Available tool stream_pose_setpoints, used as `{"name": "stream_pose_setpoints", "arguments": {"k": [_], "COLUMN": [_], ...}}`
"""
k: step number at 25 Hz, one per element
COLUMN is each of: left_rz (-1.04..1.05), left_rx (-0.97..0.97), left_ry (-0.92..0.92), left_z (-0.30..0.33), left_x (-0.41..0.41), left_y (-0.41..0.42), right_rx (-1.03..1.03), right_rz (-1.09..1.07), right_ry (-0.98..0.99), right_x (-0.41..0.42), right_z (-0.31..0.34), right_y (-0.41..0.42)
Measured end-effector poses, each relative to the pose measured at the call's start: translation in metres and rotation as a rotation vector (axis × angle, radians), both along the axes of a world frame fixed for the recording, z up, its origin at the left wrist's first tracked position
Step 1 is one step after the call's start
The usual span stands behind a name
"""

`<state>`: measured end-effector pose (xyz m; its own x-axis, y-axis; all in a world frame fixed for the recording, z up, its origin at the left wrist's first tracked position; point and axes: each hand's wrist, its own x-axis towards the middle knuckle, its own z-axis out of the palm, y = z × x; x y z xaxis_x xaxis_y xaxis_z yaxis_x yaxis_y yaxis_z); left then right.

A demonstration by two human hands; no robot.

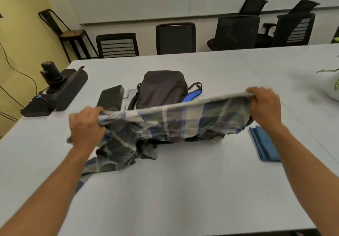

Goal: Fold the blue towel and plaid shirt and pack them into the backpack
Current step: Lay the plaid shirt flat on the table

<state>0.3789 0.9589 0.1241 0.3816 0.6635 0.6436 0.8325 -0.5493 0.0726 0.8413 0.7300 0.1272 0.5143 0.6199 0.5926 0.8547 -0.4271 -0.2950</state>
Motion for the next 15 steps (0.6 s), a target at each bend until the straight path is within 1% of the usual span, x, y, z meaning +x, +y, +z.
{"name": "stream_pose_setpoints", "arguments": {"k": [4, 7, 9, 11, 13, 15], "left_rz": [-0.131, -0.214, -0.275, -0.289, -0.275, -0.277], "left_rx": [-0.213, -0.382, -0.488, -0.612, -0.7, -0.778], "left_ry": [0.075, 0.137, 0.206, 0.26, 0.324, 0.432], "left_z": [-0.072, -0.116, -0.14, -0.158, -0.172, -0.183], "left_x": [-0.001, -0.01, -0.019, -0.025, -0.027, -0.025], "left_y": [-0.046, -0.07, -0.082, -0.092, -0.099, -0.108], "right_rx": [-0.084, -0.102, -0.136, -0.246, -0.387, -0.501], "right_rz": [0.012, 0.038, 0.084, 0.121, 0.115, 0.121], "right_ry": [0.243, 0.405, 0.48, 0.538, 0.596, 0.636], "right_x": [-0.005, -0.017, -0.025, -0.028, -0.029, -0.032], "right_z": [-0.085, -0.121, -0.144, -0.174, -0.201, -0.222], "right_y": [-0.044, -0.074, -0.093, -0.115, -0.134, -0.149]}}
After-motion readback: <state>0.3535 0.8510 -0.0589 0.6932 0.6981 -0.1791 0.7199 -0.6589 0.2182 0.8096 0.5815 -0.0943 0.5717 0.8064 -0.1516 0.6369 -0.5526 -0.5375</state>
